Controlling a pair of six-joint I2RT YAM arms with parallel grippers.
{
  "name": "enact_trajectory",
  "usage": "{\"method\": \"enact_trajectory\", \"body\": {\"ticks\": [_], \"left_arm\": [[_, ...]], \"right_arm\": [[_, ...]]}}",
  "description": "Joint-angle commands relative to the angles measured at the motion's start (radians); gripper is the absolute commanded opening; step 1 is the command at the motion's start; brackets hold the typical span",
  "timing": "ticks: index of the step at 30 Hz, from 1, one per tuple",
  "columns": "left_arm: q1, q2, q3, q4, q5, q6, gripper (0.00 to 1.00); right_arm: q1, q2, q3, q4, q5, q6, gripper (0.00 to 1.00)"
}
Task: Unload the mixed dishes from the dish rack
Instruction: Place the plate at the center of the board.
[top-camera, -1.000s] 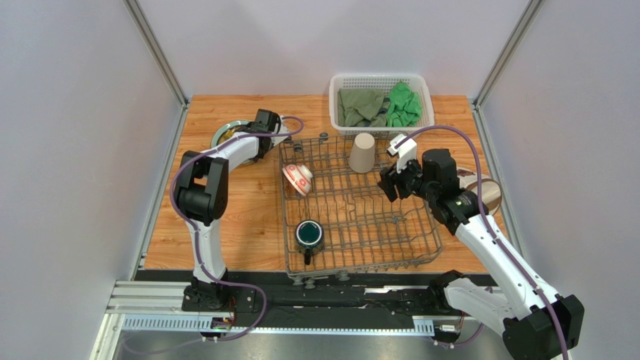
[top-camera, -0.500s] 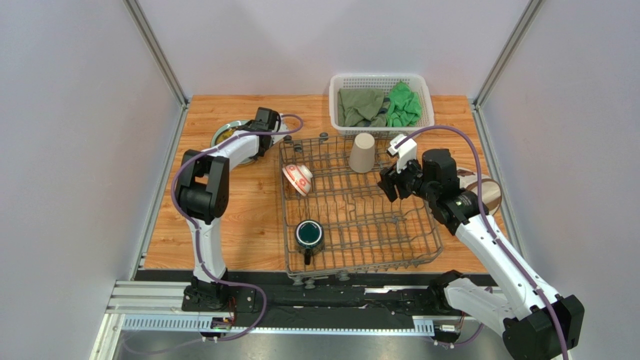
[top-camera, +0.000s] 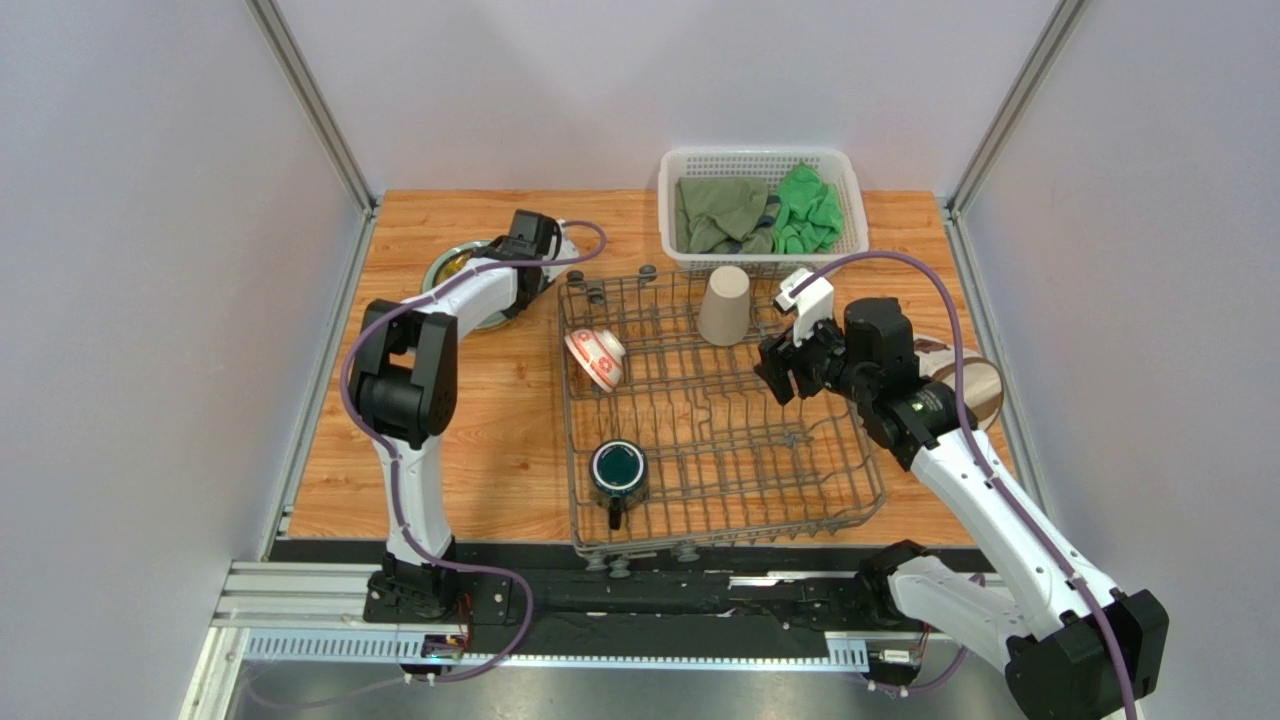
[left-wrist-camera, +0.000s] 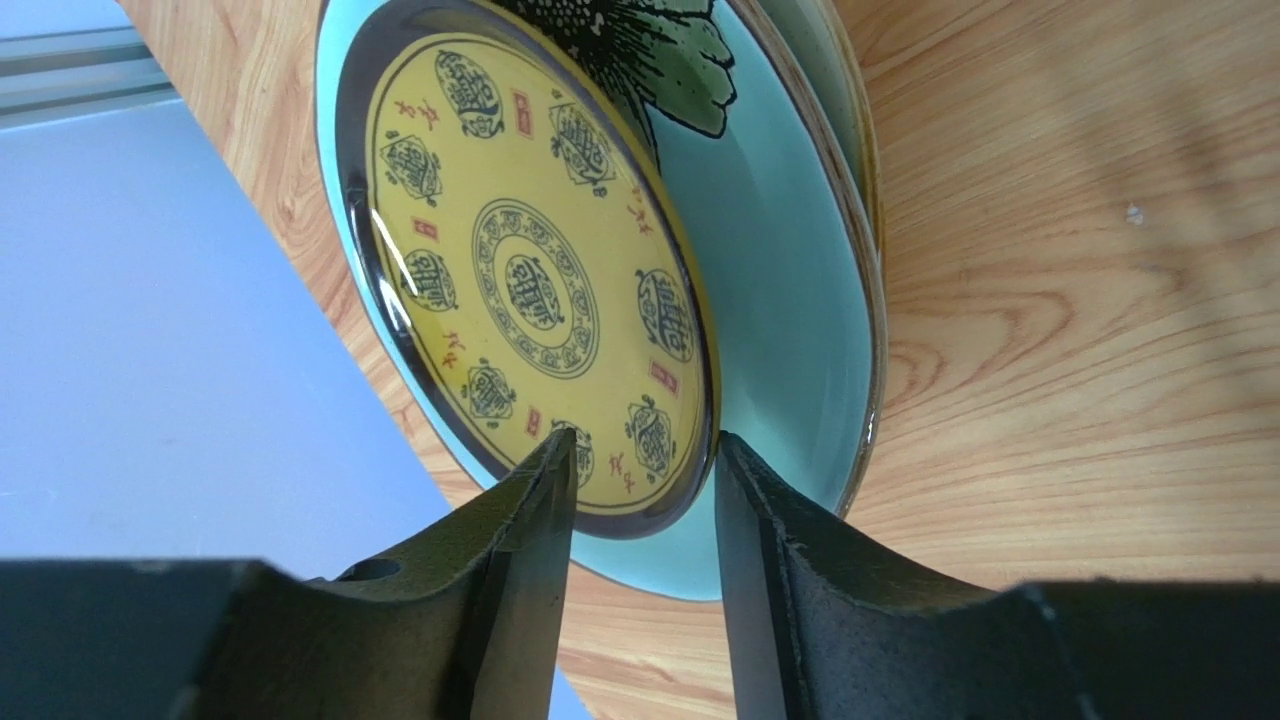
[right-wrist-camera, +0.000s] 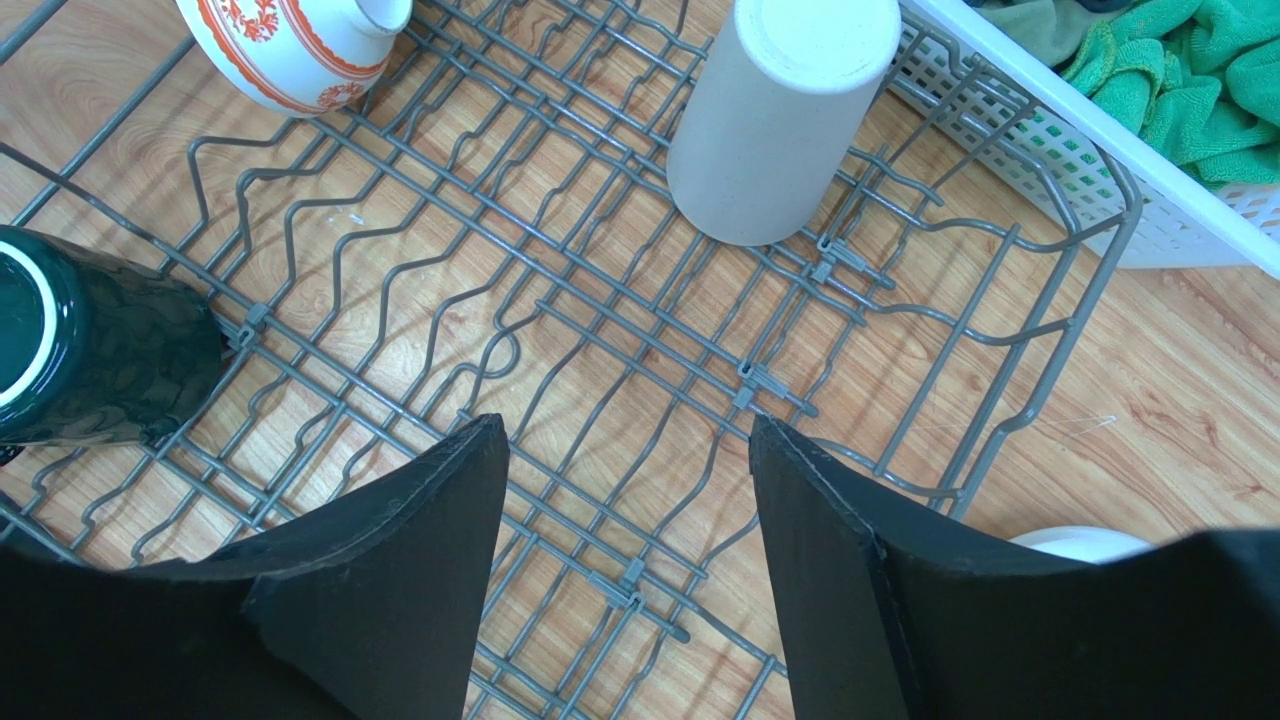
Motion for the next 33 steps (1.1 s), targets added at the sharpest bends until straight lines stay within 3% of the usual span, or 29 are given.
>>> {"method": "enact_trajectory", "body": {"ticks": [1, 12, 18, 20, 21, 22, 27, 30, 33], "left_arm": [[0.004, -0.085, 0.034, 0.002, 0.030, -0.033, 0.48], [0.004, -0.151, 0.008, -0.008, 0.071, -0.063, 0.52], [0.004, -0.278, -0.046, -0.037, 0.139, -0.110, 0.53], [0.004, -0.349, -0.081, -0.051, 0.191, -0.126, 0.69], [0.004, -0.376, -0.096, -0.051, 0.209, -0.129, 0.71], [0.004, -0.428, -0.110, -0.054, 0.250, -0.138, 0.86], [0.004, -0.563, -0.184, -0.091, 0.344, -0.175, 0.91], [0.004, -0.657, -0.233, -0.093, 0.380, -0.187, 0.92], [0.004, -0.706, -0.276, -0.093, 0.387, -0.185, 0.93]], "right_arm": [[0.000, -0.008, 0.022, 0.001, -0.019, -0.010, 0.66], [0.000, -0.006, 0.025, -0.002, -0.029, -0.008, 0.70], [0.040, 0.018, 0.043, -0.014, -0.029, 0.001, 0.75], [0.067, 0.026, 0.051, -0.018, -0.019, 0.006, 0.79], [0.080, 0.034, 0.054, -0.019, -0.012, 0.007, 0.82], [0.092, 0.040, 0.055, -0.015, -0.003, 0.007, 0.87], [0.213, 0.098, 0.101, -0.012, 0.112, 0.009, 0.89], [0.290, 0.150, 0.136, -0.008, 0.178, 0.018, 0.98], [0.362, 0.205, 0.164, 0.021, 0.255, 0.013, 0.99]]}}
